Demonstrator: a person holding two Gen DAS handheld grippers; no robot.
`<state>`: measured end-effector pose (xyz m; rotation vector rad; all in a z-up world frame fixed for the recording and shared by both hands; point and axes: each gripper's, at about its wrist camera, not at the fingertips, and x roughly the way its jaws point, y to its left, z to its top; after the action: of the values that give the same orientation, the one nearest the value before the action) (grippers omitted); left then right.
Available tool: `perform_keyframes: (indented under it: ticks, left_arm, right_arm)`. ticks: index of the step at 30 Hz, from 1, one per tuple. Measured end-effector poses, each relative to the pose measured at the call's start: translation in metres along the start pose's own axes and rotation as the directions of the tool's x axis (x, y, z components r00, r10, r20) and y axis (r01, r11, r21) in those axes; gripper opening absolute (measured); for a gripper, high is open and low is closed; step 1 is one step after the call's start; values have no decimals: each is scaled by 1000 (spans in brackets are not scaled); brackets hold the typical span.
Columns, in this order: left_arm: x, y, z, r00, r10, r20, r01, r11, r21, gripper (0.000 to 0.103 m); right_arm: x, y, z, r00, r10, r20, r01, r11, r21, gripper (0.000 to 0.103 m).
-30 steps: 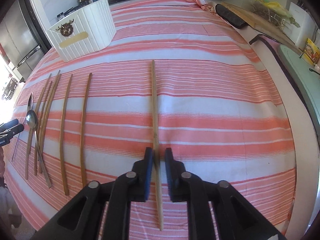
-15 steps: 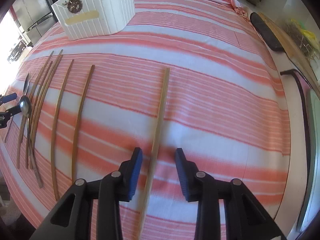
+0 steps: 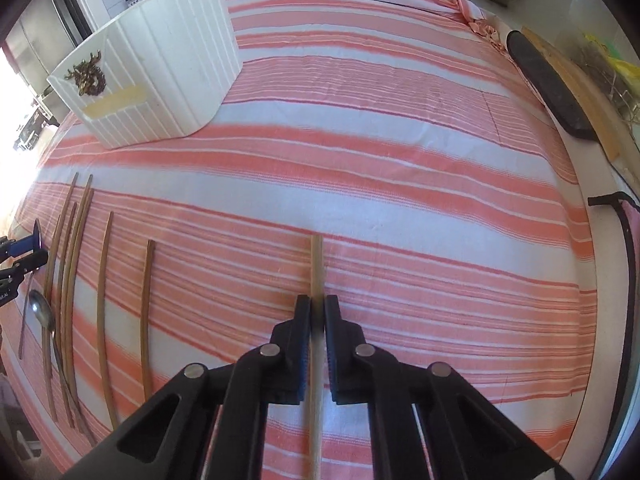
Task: Organize utensils
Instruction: 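Carry chopstick and spoon into the white holder while both grippers open to release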
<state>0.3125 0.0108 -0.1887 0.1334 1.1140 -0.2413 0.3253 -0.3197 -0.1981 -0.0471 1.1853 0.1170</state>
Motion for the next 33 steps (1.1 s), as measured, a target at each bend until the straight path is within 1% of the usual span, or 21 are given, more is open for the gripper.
perform_keyframes:
  ticks: [3, 5, 8, 12, 15, 18, 20, 22, 24, 26, 27, 30, 32, 33]
  left_arm:
    - [-22, 10, -3, 998, -11, 63, 14, 999, -44, 41]
    - [-43, 16, -6, 993, -23, 113, 31, 997, -67, 41]
    - [-76, 24, -11, 982, -47, 185, 63, 995, -78, 41]
    - [-122, 27, -21, 958, -79, 277, 105, 991, -79, 41]
    - [-148, 31, -26, 938, -99, 332, 133, 988, -83, 41]
    - [-165, 38, -20, 920, -125, 371, 170, 981, -91, 41]
    - [-176, 40, -10, 909, -145, 391, 195, 977, -90, 41]
    - [-187, 43, 7, 897, -162, 412, 215, 973, -85, 41]
    - [-199, 43, 27, 883, -176, 435, 234, 969, -82, 41]
    - [-211, 43, 53, 864, -190, 467, 254, 964, -78, 41]
    - [-218, 42, 65, 852, -194, 487, 263, 962, -77, 41]
    - [-232, 39, 106, 813, -186, 551, 274, 958, -81, 41]
    - [-233, 35, 130, 791, -151, 592, 253, 963, -93, 41]
    - [-230, 33, 141, 783, -126, 609, 238, 965, -106, 41]
  right_arm:
    - [-24, -2, -2, 993, 56, 105, -61, 997, 47, 7]
    - [-53, 0, -8, 977, 99, 190, -110, 993, 48, 7]
    - [-99, 11, -22, 945, 145, 294, -156, 988, 13, 7]
    - [-153, 30, -42, 903, 167, 395, -164, 986, -44, 7]
    - [-180, 42, -53, 874, 157, 460, -138, 988, -75, 7]
    - [-198, 50, -55, 844, 152, 514, -124, 988, -87, 7]
    - [-209, 55, -49, 820, 148, 554, -115, 989, -94, 7]
    - [-220, 58, -38, 792, 139, 594, -104, 990, -93, 7]
    - [-228, 62, -19, 761, 141, 633, -102, 990, -97, 7]
    - [-235, 68, 7, 723, 142, 676, -96, 990, -105, 7]
    - [-239, 71, 21, 703, 144, 696, -96, 990, -107, 7]
    - [-249, 83, 65, 630, 153, 762, -110, 988, -108, 7]
    - [-250, 93, 91, 579, 163, 799, -123, 986, -112, 7]
    - [-248, 98, 104, 559, 171, 812, -127, 985, -120, 7]
